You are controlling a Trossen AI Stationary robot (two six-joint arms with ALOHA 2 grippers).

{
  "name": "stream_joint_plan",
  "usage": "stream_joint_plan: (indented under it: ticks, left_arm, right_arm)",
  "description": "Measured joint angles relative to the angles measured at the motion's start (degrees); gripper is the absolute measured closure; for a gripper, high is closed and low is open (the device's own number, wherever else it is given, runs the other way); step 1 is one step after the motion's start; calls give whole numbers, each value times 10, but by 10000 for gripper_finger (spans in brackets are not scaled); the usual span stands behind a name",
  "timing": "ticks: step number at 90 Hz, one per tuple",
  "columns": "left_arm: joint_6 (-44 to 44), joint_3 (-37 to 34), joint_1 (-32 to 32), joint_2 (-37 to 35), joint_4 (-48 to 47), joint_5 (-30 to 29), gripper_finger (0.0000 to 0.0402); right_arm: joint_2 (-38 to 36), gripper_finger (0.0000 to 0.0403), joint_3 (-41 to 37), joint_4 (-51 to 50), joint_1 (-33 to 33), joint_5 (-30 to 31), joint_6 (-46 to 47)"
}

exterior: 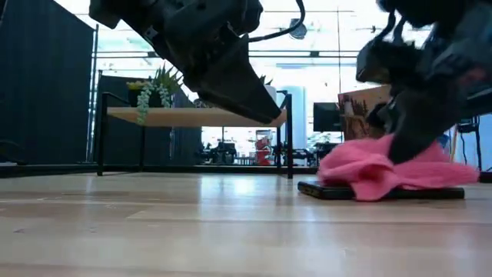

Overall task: Apply microfiber cloth
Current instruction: Wipe the front of the cellphone using the pink microfiber cloth

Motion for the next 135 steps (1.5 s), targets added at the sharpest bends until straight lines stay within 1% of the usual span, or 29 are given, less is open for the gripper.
stream_joint_plan:
  ticks: [9,16,21,26,31,36,46,51,56,60,64,71,85,95,107,117,123,135]
  left_arm:
    - [0,0,0,0,0,0,237]
    - [0,0,0,0,0,0,237]
    - [0,0,0,0,0,0,237]
    - [0,0,0,0,0,0,237]
    - [-1,0,0,0,-1,0,237]
    - [-4,1,0,0,-6,0,237]
    - [-6,1,-3,0,-10,0,237]
    - [-6,1,-4,0,-12,0,237]
    - [-6,1,-6,0,-12,0,237]
    - [-6,1,-6,0,-12,0,237]
    - [-7,1,-6,0,-12,1,237]
    - [-24,1,-6,0,-13,5,237]
    - [-40,1,-5,16,-10,40,237]
    - [-50,1,-6,36,-11,58,237]
    - [-50,1,-5,68,-11,71,237]
    - [-50,3,-2,88,4,70,237]
    - [-50,4,0,96,7,70,237]
    - [-50,4,6,99,8,70,237]
  right_arm:
    - [62,398,6,122,-7,-2,-25]
    - [105,398,21,185,-12,-5,-44]
    - [123,398,40,198,-17,-7,-60]
    - [126,398,62,180,-19,-7,-85]
    - [114,398,86,142,-20,-7,-119]
    - [87,398,116,80,-21,-7,-152]
    - [25,398,173,-131,-25,13,-181]
    - [-2,398,191,-239,-27,37,-171]
    - [-28,398,195,-312,-27,53,-143]
    - [-45,398,192,-344,-28,59,-113]
    - [-57,398,177,-349,-28,58,-80]
    - [-61,399,134,-322,-28,57,-27]
    - [-39,398,30,-198,-27,46,31]
    - [-27,398,-11,-149,-24,32,69]
    - [-19,398,-30,-82,-10,18,84]
    - [-13,399,-32,7,4,-16,80]
    - [-6,399,-32,51,9,-20,80]
    - [32,399,-30,75,20,-45,95]
